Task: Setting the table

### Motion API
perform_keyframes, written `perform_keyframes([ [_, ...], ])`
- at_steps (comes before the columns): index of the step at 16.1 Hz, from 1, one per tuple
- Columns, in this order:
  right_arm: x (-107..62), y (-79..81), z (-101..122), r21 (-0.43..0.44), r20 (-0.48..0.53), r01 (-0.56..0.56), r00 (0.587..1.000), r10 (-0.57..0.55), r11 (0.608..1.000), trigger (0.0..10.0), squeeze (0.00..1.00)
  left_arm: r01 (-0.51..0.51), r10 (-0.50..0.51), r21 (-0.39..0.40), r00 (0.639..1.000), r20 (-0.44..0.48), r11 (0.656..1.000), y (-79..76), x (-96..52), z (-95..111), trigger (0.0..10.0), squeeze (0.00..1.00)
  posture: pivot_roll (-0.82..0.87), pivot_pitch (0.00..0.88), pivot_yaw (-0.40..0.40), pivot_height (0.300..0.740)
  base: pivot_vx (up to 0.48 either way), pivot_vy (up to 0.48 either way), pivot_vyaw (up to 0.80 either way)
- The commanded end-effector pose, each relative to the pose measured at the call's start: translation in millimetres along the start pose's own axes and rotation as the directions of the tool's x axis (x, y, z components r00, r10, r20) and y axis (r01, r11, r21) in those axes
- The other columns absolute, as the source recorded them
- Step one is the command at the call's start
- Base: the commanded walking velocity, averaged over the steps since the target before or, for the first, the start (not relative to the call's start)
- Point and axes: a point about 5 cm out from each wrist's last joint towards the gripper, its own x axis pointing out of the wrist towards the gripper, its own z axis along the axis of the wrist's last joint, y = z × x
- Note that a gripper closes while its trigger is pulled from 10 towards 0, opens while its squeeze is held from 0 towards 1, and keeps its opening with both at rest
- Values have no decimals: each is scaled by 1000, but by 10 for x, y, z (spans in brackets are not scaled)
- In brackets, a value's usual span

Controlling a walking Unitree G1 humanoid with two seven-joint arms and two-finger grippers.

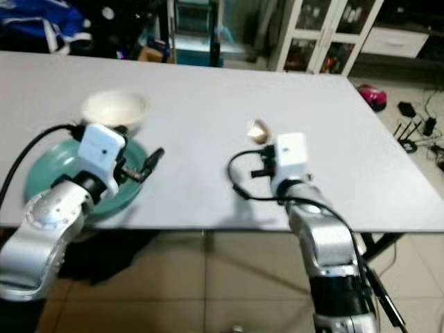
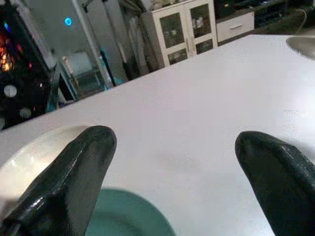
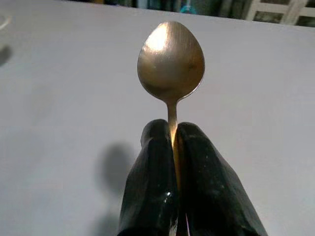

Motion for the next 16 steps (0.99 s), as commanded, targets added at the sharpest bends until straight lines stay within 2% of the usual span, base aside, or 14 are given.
perform_keyframes([
  [1, 54, 107, -6, 36, -25, -31, 999, 32, 999, 10000, 0, -2, 2, 17, 1000, 1, 1000, 112, -97, -17, 10000, 0, 20, 0, -64, 740, 0, 0, 0],
  [4, 113, 163, -107, 121, -84, 17, 996, -7, 992, 10000, 0, 59, -57, 61, 998, -28, 996, 184, -200, -42, 10000, 0, 24, 0, -48, 740, 0, 0, 0],
  [5, 127, 237, -119, 117, -83, -16, 996, 25, 993, 10000, 0, 70, -67, 62, 997, -40, 996, 194, -216, -51, 10000, 0, 29, 0, -43, 740, 0, 0, 0],
  [7, 148, 284, -137, 103, -84, -32, 996, 41, 994, 10000, 0, 70, -69, 55, 997, -17, 996, 173, -195, -13, 10000, 0, 34, 0, -40, 740, 0, 0, 0],
  [8, 168, 300, -155, 123, -87, -30, 995, 41, 992, 10000, 0, 78, -77, 34, 997, -29, 996, 110, -154, -21, 10000, 0, 41, 0, -33, 740, 0, 247, 0],
  [11, 184, 344, -138, 133, -81, -45, 995, 56, 990, 10000, 0, 69, -69, 3, 997, -37, 998, 21, -56, -51, 10000, 0, 23, 0, -16, 740, 0, 480, -744],
  [16, 198, 344, -134, 108, -77, -77, 993, 86, 991, 10000, 0, 62, -62, 6, 998, -21, 998, 29, -32, -2, 10000, 0, 28, 0, -27, 740, 0, 480, -798],
])
